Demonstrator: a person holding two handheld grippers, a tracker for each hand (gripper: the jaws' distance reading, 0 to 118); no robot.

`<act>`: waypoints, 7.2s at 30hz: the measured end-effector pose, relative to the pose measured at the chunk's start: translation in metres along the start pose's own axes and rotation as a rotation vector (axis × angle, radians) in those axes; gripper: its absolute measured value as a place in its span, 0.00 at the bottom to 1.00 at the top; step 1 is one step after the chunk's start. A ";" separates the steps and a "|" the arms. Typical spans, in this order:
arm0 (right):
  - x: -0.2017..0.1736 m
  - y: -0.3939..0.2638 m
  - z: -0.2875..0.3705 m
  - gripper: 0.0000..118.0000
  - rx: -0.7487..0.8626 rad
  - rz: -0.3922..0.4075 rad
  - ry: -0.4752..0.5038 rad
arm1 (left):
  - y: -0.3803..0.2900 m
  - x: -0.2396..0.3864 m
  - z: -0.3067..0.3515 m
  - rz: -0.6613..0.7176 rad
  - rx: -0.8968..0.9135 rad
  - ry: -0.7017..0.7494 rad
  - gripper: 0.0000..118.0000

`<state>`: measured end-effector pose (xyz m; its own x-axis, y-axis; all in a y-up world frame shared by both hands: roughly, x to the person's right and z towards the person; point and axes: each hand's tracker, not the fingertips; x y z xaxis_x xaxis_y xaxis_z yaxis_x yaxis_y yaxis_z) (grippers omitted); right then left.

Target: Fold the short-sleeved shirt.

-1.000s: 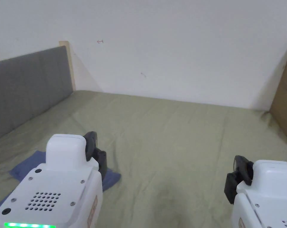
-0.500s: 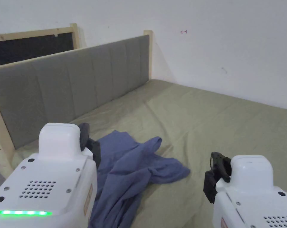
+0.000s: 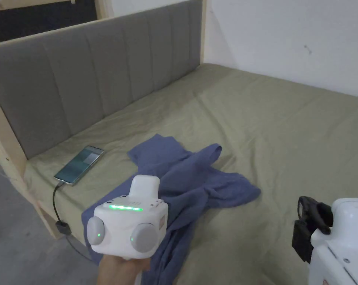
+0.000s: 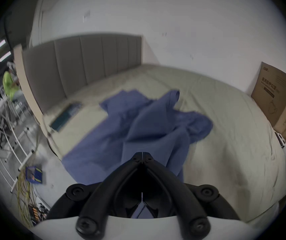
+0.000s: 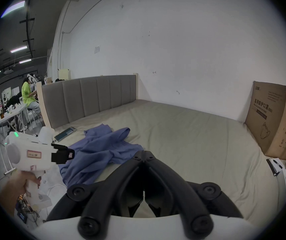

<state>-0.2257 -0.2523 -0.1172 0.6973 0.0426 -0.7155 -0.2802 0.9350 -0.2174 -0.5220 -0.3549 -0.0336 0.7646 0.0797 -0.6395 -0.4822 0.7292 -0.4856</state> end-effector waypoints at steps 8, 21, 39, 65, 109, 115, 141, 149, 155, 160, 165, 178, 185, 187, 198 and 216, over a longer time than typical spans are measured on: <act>0.002 -0.012 -0.032 0.00 -0.092 0.008 -0.001 | 0.019 -0.011 -0.046 0.045 -0.059 0.017 1.00; 0.000 -0.028 -0.062 0.00 -0.191 0.011 0.030 | 0.015 -0.013 -0.099 0.074 -0.203 0.136 0.54; 0.059 -0.030 -0.031 0.00 -0.185 -0.111 -0.084 | 0.081 -0.006 0.008 0.164 -0.033 -0.013 0.01; 0.250 -0.057 0.175 0.00 -0.022 -0.423 -0.641 | 0.036 0.414 0.150 -0.540 0.075 -0.836 0.01; 0.234 -0.069 0.089 0.00 -0.223 -0.384 -0.447 | -0.005 0.284 -0.003 -0.350 -0.325 -0.597 0.00; 0.244 -0.077 0.072 0.00 -0.233 -0.419 -0.464 | 0.039 0.336 -0.031 -0.418 -0.271 -0.611 0.74; 0.293 -0.107 0.050 0.00 -0.291 -0.548 -0.501 | 0.022 0.429 -0.126 -0.727 -0.306 -0.456 0.03; 0.339 -0.102 0.022 0.00 -0.333 -0.580 -0.385 | 0.045 0.386 -0.085 -0.580 -0.234 -0.504 0.03; 0.409 -0.088 -0.040 0.89 -0.484 -0.475 -0.332 | 0.056 0.345 -0.053 -0.523 -0.194 -0.516 0.03; 0.445 -0.105 -0.086 0.87 -0.662 -0.409 -0.353 | 0.061 0.323 -0.036 -0.492 -0.172 -0.520 0.03; 0.437 -0.145 -0.106 0.55 -0.776 -0.479 -0.261 | 0.061 0.318 -0.037 -0.477 -0.168 -0.516 0.03; 0.438 -0.090 -0.074 0.03 -0.650 -0.490 -0.283 | 0.083 0.292 -0.010 -0.515 -0.079 -0.409 0.03; 0.464 0.019 0.021 0.03 -0.380 -0.510 -0.363 | 0.135 0.249 0.038 -0.435 0.062 -0.363 0.03; 0.467 0.047 0.052 0.03 -0.310 -0.500 -0.389 | 0.150 0.235 0.057 -0.421 0.116 -0.339 0.03; 0.429 0.144 0.158 0.03 -0.093 -0.417 -0.369 | 0.215 0.213 0.176 -0.387 0.375 -0.377 0.03; 0.502 0.337 0.113 0.03 0.114 -0.502 -0.420 | 0.439 0.295 0.195 -0.340 0.567 -0.320 0.03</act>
<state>0.1042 0.1237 -0.4749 0.9293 -0.2961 -0.2209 0.2015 0.9075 -0.3685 -0.4245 0.1208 -0.3195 0.9617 -0.0821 -0.2614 0.0327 0.9816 -0.1880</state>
